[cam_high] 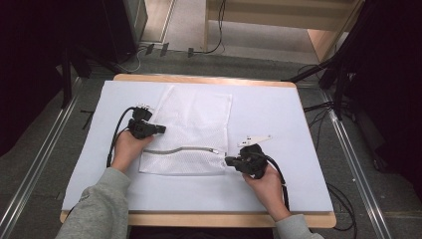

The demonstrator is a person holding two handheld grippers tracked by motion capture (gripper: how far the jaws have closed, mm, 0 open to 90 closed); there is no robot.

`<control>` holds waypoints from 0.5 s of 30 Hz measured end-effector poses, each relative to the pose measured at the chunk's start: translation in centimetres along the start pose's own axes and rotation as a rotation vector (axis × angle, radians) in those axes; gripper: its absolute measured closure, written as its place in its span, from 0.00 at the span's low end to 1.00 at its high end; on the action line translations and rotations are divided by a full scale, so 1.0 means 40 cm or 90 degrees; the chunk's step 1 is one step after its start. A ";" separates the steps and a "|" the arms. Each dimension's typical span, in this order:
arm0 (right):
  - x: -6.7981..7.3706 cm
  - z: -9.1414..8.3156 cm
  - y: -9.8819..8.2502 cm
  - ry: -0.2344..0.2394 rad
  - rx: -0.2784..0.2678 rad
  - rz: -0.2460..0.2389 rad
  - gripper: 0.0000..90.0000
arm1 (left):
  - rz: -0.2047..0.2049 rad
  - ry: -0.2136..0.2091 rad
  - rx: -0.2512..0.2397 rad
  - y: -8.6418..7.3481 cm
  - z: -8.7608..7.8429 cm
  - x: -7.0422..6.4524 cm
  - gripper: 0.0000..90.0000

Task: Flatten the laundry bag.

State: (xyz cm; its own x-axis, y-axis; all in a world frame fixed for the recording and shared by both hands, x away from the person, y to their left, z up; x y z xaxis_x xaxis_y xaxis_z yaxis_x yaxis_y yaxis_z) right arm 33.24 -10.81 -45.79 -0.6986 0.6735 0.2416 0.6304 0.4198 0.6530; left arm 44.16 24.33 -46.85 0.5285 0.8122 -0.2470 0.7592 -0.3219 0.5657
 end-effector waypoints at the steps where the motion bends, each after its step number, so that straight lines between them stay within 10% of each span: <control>1: 0.001 -0.007 -0.004 -0.001 0.002 -0.001 1.00 | -0.002 -0.001 -0.003 -0.002 0.001 -0.002 0.99; 15: -0.035 -0.108 -0.085 -0.042 0.010 0.036 1.00 | 0.007 -0.016 0.002 -0.011 -0.003 -0.035 0.95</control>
State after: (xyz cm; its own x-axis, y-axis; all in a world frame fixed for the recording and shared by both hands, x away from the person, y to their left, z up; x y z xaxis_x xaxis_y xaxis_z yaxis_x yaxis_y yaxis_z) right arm 30.60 -15.82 -45.23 -0.6382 0.7346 0.2304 0.6740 0.3884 0.6284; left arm 43.05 23.38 -46.66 0.5465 0.7961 -0.2600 0.7538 -0.3324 0.5668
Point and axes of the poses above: each handheld gripper's, and its own axes: z roughly forward along the jaws, y roughly out of its top, x roughly to its left, the point moved 2 cm from there along z, roughly forward along the jaws, and after that the axes turned 1 degree about x, right-handed, at the moved point
